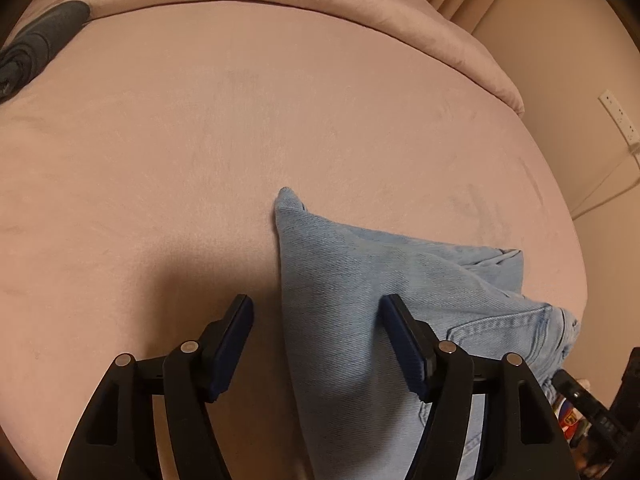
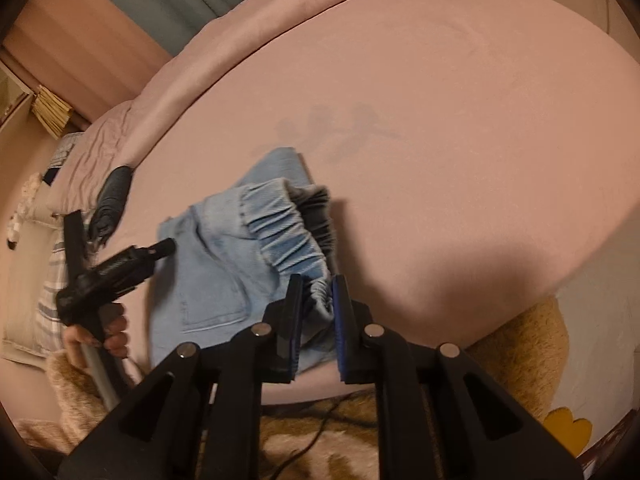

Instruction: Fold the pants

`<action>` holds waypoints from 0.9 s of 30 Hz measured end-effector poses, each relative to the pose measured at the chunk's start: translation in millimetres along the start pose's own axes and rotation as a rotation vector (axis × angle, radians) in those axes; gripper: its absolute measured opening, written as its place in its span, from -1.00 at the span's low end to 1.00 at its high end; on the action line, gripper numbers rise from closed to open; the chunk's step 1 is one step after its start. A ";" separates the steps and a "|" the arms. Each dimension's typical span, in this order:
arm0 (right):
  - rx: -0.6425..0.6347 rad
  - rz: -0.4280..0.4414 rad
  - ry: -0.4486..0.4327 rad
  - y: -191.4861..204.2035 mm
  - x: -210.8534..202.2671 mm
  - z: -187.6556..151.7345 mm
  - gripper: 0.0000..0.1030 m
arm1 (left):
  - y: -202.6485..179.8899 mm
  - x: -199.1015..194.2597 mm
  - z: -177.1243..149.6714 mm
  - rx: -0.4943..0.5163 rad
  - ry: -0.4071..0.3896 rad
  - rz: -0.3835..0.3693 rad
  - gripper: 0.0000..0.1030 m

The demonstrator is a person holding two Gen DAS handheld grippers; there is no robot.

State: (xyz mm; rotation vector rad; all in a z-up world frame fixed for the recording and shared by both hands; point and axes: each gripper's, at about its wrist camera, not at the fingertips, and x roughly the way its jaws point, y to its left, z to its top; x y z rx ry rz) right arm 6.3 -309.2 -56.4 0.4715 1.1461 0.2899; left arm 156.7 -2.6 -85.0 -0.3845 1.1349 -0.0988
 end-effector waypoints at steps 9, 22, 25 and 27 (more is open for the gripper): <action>-0.018 -0.048 0.002 -5.0 3.0 9.1 -0.70 | 6.1 -7.8 -5.4 0.007 -0.001 -0.007 0.33; -0.027 -0.056 -0.007 -14.0 6.5 7.0 -0.61 | -1.6 -51.0 -27.0 0.003 -0.035 -0.077 0.33; -0.030 -0.054 -0.009 -14.4 6.1 6.0 -0.56 | -0.9 -54.6 -34.6 -0.012 -0.027 -0.093 0.33; -0.027 -0.050 -0.011 -16.6 6.1 5.6 -0.51 | -0.7 -56.3 -39.6 -0.021 -0.022 -0.101 0.34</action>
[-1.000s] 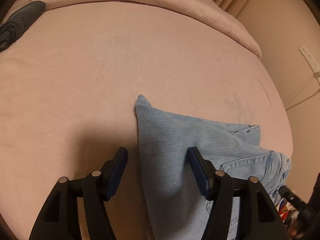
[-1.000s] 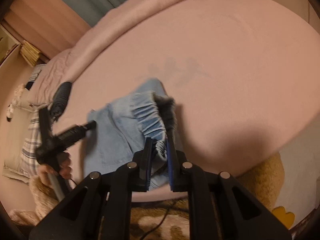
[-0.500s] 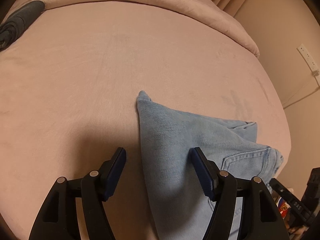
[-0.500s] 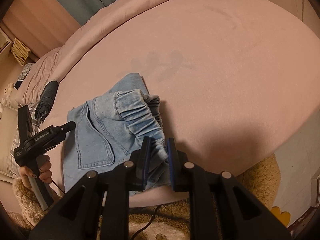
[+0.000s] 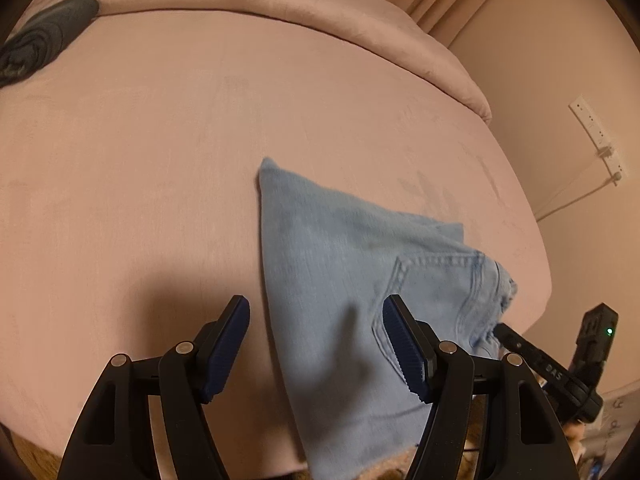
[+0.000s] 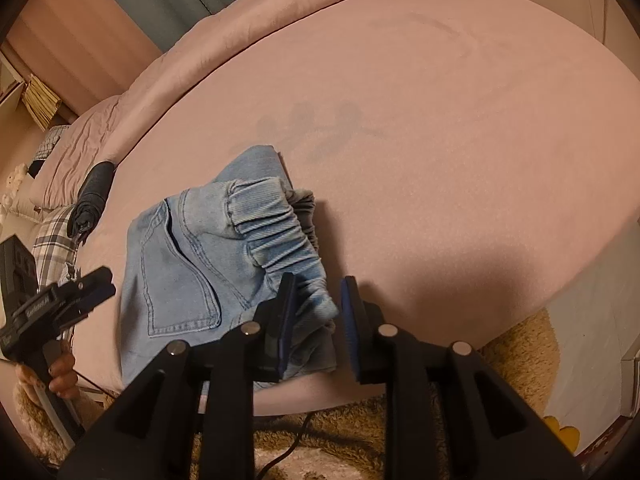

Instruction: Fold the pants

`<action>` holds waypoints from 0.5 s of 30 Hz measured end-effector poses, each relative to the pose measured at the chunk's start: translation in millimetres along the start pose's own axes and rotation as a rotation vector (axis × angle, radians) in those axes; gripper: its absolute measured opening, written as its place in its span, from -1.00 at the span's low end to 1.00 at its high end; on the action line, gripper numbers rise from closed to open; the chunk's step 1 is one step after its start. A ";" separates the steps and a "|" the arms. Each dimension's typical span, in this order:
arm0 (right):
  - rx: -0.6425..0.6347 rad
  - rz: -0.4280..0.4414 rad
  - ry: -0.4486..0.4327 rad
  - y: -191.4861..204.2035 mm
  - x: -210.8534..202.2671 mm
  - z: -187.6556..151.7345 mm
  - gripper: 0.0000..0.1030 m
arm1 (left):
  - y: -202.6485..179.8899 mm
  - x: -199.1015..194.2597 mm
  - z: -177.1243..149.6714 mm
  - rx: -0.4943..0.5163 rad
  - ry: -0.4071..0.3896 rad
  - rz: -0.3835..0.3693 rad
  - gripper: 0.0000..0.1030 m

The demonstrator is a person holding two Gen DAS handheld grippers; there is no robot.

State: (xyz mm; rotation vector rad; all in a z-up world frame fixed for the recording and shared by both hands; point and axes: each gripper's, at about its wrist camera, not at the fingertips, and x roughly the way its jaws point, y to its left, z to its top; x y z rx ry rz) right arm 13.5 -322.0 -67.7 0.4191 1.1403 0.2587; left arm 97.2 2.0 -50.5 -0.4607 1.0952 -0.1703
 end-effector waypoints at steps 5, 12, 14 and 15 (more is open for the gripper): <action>0.014 0.015 -0.011 -8.8 -1.7 -2.5 -0.32 | -2.0 -2.6 -10.1 0.005 0.005 0.019 0.43; 0.015 0.051 -0.035 -15.1 -17.2 2.2 0.21 | -1.8 -3.3 -18.4 0.015 0.023 -0.029 0.61; 0.017 0.102 -0.053 -19.1 -25.8 7.5 0.42 | -2.8 -3.8 -20.7 0.037 0.027 -0.057 0.62; 0.018 0.136 -0.062 -21.8 -29.0 10.5 0.56 | -2.6 -4.4 -22.3 0.044 0.024 -0.065 0.64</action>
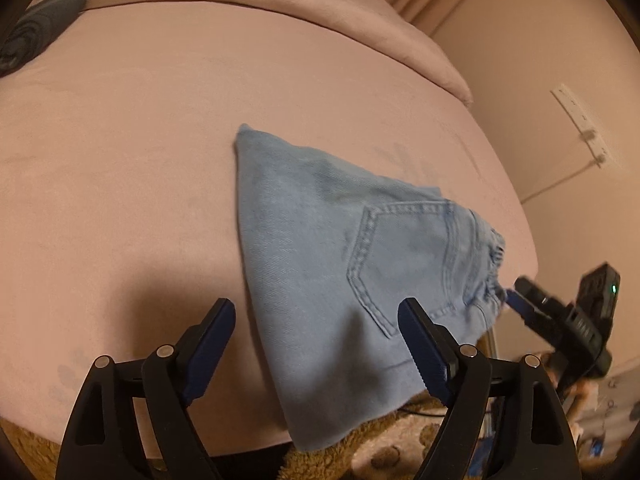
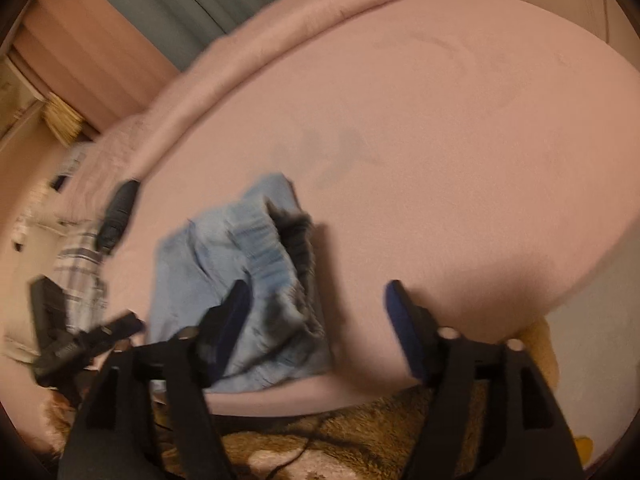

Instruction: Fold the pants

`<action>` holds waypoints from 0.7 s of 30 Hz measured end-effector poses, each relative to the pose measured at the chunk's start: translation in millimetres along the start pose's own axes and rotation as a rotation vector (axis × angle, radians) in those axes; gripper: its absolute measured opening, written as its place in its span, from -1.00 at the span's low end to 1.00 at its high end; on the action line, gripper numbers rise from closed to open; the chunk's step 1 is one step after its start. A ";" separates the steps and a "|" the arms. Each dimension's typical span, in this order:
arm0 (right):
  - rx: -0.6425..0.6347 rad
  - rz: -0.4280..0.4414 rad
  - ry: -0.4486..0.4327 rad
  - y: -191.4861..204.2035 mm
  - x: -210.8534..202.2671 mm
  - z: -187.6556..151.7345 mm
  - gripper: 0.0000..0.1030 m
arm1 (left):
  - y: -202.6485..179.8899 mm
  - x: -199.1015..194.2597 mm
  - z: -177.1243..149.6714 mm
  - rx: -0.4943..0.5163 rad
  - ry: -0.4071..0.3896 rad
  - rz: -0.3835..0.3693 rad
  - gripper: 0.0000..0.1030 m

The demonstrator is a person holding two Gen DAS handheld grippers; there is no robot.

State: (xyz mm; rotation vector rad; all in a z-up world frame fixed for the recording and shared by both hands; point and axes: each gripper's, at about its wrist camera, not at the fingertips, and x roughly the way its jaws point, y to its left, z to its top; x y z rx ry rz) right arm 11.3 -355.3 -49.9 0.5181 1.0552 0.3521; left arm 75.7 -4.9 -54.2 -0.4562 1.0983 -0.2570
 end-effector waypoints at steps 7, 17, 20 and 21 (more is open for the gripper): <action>0.026 0.147 0.127 -7.6 31.1 8.7 0.61 | 13.3 16.5 -5.2 -0.042 0.046 -0.011 0.73; 0.000 0.249 0.271 10.2 84.1 3.0 0.63 | 15.9 36.8 -2.4 -0.035 0.049 -0.050 0.73; -0.004 0.271 0.290 13.1 93.5 7.5 0.66 | 14.6 42.0 3.3 -0.024 0.057 -0.072 0.73; -0.005 0.276 0.296 14.8 95.5 9.0 0.66 | 13.9 43.4 5.3 -0.020 0.064 -0.079 0.73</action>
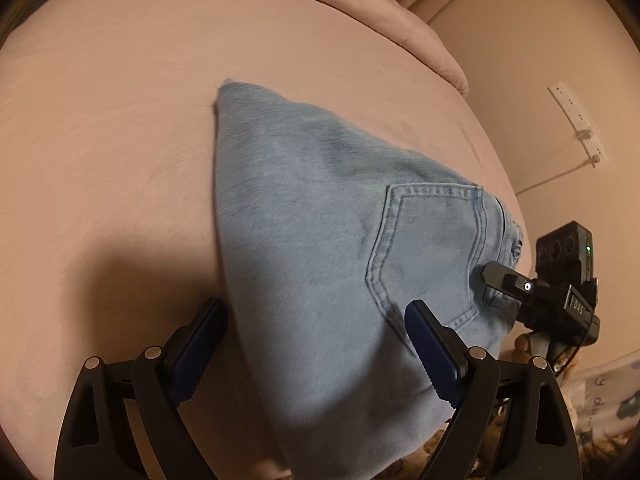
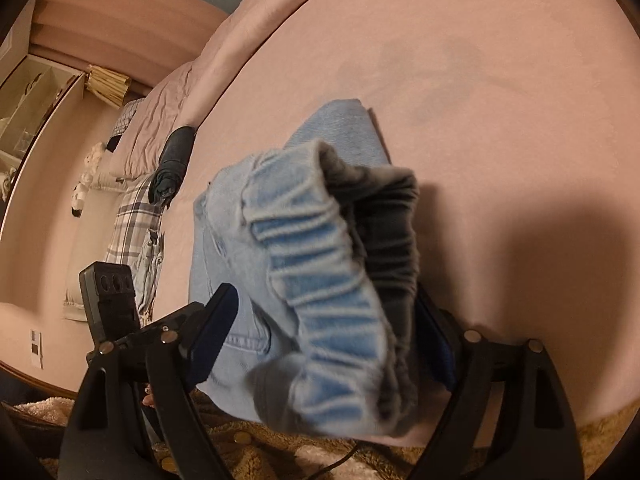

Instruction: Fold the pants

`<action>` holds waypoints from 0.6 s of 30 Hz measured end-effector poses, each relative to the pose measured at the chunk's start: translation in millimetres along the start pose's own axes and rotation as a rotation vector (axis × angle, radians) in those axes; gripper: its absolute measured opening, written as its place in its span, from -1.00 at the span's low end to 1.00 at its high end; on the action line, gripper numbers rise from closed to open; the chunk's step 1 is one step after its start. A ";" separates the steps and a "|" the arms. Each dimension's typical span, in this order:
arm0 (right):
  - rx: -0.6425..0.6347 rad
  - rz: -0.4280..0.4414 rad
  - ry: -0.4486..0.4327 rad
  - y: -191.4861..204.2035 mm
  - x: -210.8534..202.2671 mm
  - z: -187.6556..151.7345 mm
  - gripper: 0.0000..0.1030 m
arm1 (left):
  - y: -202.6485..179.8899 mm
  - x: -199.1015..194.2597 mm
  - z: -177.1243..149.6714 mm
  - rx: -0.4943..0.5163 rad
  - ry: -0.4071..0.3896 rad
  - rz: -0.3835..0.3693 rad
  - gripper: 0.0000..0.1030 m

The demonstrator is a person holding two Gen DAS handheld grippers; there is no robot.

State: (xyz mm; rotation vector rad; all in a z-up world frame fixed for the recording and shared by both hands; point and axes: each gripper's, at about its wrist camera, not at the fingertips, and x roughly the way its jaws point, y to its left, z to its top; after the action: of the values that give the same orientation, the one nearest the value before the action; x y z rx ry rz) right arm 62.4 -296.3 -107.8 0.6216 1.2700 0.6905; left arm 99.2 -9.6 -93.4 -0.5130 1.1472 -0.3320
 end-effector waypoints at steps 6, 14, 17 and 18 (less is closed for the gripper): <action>-0.027 0.029 0.013 7.1 11.3 7.2 0.67 | -3.3 4.6 8.1 0.006 0.012 -0.032 0.69; -0.039 -0.038 -0.032 20.4 17.2 3.9 0.16 | -30.0 -1.7 1.9 0.042 -0.020 0.106 -0.10; -0.059 -0.090 -0.065 28.9 12.7 -2.3 0.03 | -39.9 -9.4 -1.0 0.065 -0.050 0.151 -0.36; -0.069 -0.106 -0.079 34.3 9.6 -4.1 -0.01 | -42.9 -13.2 -2.7 0.070 -0.060 0.163 -0.41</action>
State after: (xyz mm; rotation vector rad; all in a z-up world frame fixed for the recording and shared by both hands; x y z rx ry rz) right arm 55.8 -266.6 -88.9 0.5168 1.1924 0.6133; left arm 92.0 -39.5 -60.5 -0.3627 1.1075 -0.2136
